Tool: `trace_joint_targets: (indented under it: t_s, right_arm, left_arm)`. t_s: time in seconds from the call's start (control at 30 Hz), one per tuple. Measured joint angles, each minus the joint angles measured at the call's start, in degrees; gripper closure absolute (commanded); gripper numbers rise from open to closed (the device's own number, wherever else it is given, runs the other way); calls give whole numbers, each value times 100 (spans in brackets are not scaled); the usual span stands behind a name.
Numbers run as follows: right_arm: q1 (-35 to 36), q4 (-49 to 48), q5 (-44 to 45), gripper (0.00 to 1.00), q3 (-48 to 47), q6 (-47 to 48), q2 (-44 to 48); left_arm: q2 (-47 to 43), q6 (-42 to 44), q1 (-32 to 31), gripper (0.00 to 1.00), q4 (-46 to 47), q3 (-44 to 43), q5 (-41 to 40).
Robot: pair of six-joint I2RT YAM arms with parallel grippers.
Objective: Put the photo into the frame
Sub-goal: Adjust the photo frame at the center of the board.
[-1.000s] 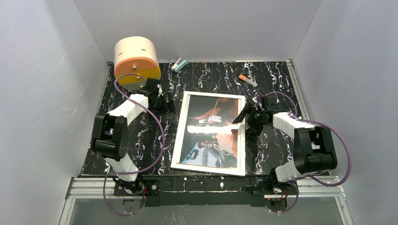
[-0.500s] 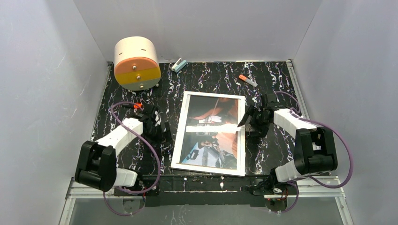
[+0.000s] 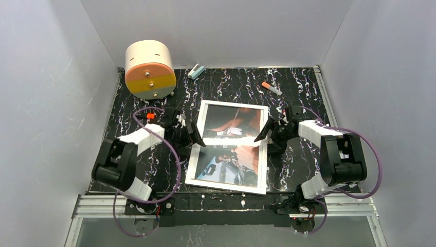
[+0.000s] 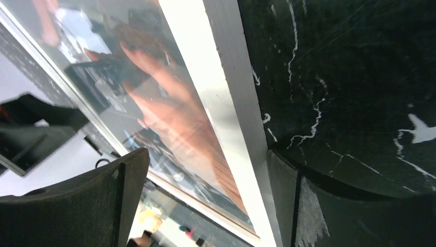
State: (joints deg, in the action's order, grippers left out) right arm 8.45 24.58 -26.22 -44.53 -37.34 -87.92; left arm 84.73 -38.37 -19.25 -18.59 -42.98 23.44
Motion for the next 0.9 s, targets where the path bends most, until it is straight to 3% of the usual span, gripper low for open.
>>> trace_joint_targets:
  t_s: [0.3, 0.43, 0.67, 0.9]
  right_arm:
    - [-79, -269, -640, 15, 597, -59, 330]
    - [260, -271, -905, 16, 752, -319, 310]
    - [1392, -758, -1292, 10, 741, -1008, -70]
    - [1613, -859, -1287, 2, 457, -1346, -173]
  left_arm:
    - [1567, 291, 160, 6, 433, -1523, 380]
    - [2170, 564, 219, 7, 616, -2267, 367]
    - [3128, 787, 216, 6, 984, -3475, 304]
    - [3432, 866, 129, 2, 702, -4074, -155]
